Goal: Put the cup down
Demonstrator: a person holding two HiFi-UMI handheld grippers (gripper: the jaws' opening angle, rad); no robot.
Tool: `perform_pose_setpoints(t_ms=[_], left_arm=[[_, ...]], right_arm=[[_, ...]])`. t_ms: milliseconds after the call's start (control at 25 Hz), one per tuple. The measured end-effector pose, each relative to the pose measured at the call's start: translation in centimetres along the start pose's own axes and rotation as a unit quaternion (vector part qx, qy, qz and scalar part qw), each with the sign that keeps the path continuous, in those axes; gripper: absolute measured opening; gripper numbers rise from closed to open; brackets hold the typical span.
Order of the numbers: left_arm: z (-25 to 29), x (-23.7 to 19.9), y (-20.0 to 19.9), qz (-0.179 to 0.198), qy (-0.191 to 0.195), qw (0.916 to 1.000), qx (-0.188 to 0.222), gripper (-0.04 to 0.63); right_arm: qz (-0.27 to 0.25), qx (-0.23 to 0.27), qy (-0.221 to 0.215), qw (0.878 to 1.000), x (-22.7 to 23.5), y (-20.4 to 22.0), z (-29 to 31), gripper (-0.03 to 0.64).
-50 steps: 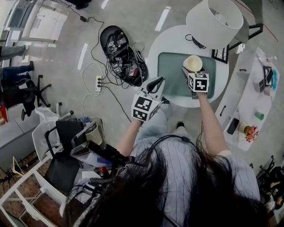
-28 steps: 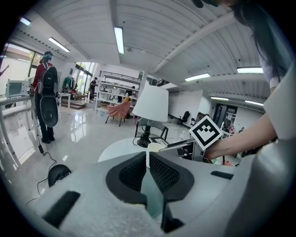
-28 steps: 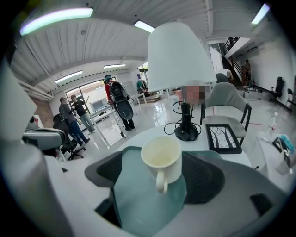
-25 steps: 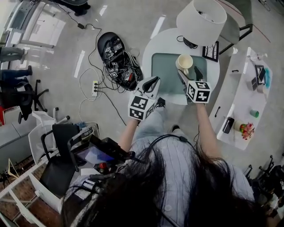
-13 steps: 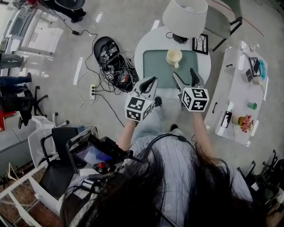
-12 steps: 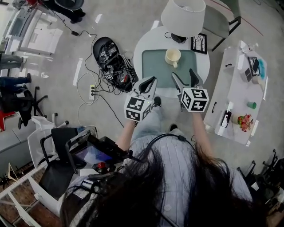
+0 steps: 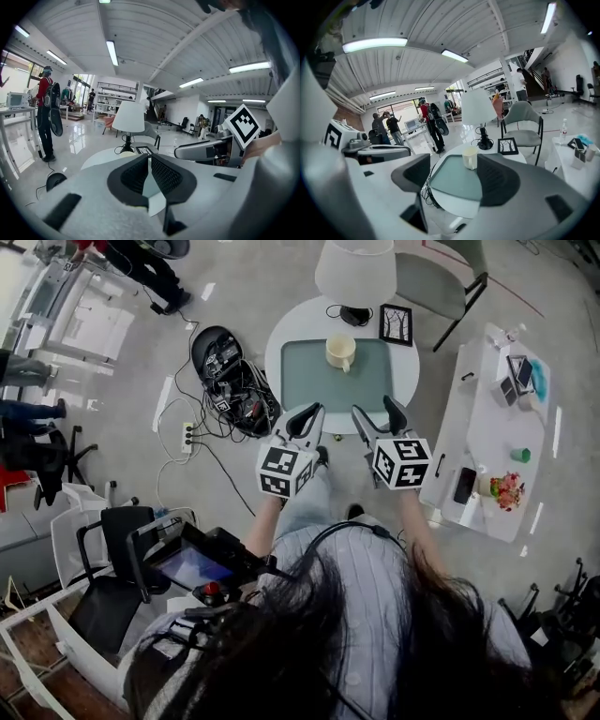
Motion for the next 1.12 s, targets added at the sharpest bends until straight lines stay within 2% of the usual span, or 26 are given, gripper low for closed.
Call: perform_pose_setpoints(t_ms=[360,680,1120], left_arm=[[-3.9,6.5,1.8,0.008,-0.034,0.9993,0.015,0.017],[-8.2,11.7,3.7,-0.018,-0.069,0.9972,0.024,0.017],[-11.5,14.0,3.6,-0.008,-0.092,0.9955,0.023,0.017]], right_arm=[[-0.008,0.024,-0.048,0.999,-1.2,1.7,-7.0,0.203],[-0.008,0.022,-0.082,0.996,-2.2,3.6,-12.3,0.178],[0.007,0.011,-0.106,0.994,-3.8,5.2,-15.0,0.151]])
Point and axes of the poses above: the fingertips, and each gripper's own axes: z forward along the fingers, x to its right, y out of its underside, the point moved 6 cm from there along -z, backward along the fingers, and after that the axes turned 4 degrees about x, right-handed, at the moved point
